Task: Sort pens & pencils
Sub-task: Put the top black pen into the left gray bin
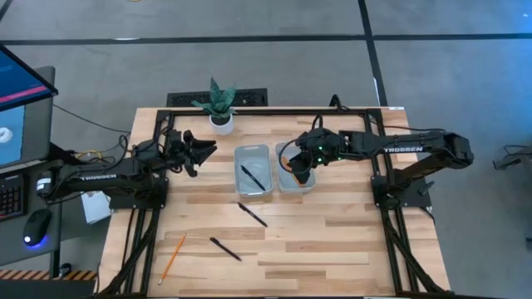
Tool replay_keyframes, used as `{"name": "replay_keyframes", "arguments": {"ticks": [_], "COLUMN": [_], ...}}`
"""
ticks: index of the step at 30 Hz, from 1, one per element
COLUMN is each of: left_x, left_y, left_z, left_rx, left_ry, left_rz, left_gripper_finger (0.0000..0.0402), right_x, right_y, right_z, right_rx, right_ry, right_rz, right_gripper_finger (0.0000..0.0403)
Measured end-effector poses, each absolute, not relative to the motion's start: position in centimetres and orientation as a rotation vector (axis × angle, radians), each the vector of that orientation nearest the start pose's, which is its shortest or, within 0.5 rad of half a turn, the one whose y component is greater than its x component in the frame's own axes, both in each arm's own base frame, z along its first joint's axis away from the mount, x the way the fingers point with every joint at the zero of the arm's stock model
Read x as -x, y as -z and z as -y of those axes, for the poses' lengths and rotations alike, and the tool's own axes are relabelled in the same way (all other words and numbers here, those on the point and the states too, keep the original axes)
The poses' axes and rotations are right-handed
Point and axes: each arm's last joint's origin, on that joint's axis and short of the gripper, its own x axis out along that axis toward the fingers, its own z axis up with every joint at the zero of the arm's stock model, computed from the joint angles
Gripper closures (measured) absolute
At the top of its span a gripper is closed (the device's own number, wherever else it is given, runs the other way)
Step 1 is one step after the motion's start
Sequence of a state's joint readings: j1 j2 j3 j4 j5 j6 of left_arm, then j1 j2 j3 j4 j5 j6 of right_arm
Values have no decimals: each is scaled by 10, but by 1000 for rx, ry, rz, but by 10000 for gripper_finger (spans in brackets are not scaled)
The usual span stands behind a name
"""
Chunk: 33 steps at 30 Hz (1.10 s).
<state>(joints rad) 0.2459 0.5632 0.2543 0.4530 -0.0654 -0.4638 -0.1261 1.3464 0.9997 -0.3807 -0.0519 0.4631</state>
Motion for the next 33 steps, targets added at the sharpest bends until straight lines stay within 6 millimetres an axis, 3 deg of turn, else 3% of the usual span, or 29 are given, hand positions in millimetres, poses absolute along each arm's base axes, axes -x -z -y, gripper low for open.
{"name": "replay_keyframes", "arguments": {"ticks": [9,19,26,33], "left_x": [-139,-141,-150,-168], "left_y": [-241,-238,-269,-305], "left_z": [-37,-34,-24,-17], "left_rx": [446,574,548,659], "left_ry": [-271,-224,-180,-337], "left_rz": [213,174,154,-71], "left_gripper_finger": [185,169,169,169], "right_x": [-284,-284,-283,-283], "right_y": [-272,-272,-272,-272], "right_z": [35,35,41,42], "right_rx": [-506,-480,-487,-489], "right_ry": [231,224,244,247], "right_rz": [-668,-669,-664,-663], "right_gripper_finger": [290,290,290,290]}}
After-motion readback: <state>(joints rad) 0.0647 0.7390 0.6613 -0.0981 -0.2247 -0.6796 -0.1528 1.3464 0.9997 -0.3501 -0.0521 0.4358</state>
